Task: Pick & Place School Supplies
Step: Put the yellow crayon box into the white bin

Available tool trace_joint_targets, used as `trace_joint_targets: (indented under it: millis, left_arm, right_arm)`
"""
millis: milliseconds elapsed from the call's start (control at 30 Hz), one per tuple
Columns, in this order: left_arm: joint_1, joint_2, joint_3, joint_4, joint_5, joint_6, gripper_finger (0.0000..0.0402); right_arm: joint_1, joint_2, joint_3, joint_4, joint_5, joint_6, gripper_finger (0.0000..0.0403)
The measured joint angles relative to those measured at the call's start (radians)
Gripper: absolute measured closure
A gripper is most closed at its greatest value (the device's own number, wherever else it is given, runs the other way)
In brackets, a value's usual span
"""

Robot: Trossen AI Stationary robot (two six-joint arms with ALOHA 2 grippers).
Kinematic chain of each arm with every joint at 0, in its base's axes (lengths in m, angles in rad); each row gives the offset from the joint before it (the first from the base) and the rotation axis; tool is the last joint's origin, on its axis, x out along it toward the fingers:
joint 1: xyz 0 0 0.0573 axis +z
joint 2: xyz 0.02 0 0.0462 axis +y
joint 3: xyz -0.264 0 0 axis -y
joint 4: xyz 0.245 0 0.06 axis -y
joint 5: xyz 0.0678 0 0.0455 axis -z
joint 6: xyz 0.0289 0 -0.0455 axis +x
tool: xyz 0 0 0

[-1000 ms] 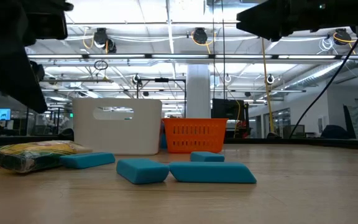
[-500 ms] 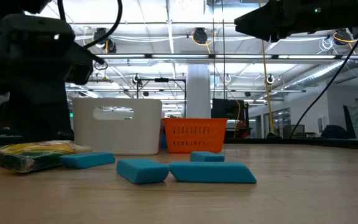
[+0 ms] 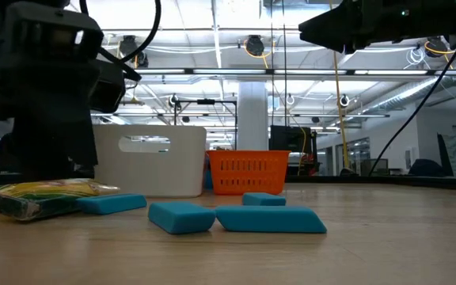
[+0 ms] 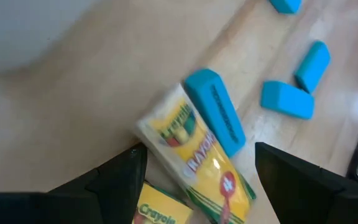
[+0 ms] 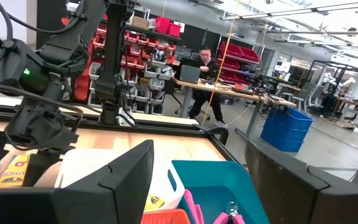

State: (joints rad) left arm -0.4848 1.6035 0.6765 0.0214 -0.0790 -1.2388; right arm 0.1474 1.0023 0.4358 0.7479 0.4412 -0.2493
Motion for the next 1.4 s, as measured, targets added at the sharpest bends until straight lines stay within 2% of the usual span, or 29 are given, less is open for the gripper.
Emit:
trace_joint_targets:
  millis: [167,300,800,1133,1267,1400]
  left_arm:
    - [-0.001,0.000,0.000,-0.004,0.008,0.003,0.0100]
    - [0.000,0.000,0.000,-0.011,0.005,0.003,0.0119]
    - [0.001,-0.001,-0.001,-0.015,-0.026,0.039,0.0276]
    - [0.018,-0.002,-0.001,-0.009,-0.026,0.080,0.0363]
    - [0.026,-0.004,0.000,-0.005,-0.026,0.091,0.0381]
    - [0.028,-0.004,0.000,-0.006,-0.026,0.093,0.0371]
  right_arm:
    - [0.000,0.000,0.000,0.000,0.000,0.001,0.0156]
    - [0.000,0.000,0.000,0.000,0.000,0.001,0.0156]
    - [0.000,0.000,0.000,0.000,0.000,0.001,0.0156]
    - [0.000,0.000,0.000,-0.001,0.000,0.002,0.0156]
    - [0.000,0.000,0.000,-0.001,0.000,0.002,0.0156]
    - [0.000,0.000,0.000,-0.001,0.000,0.002,0.0156]
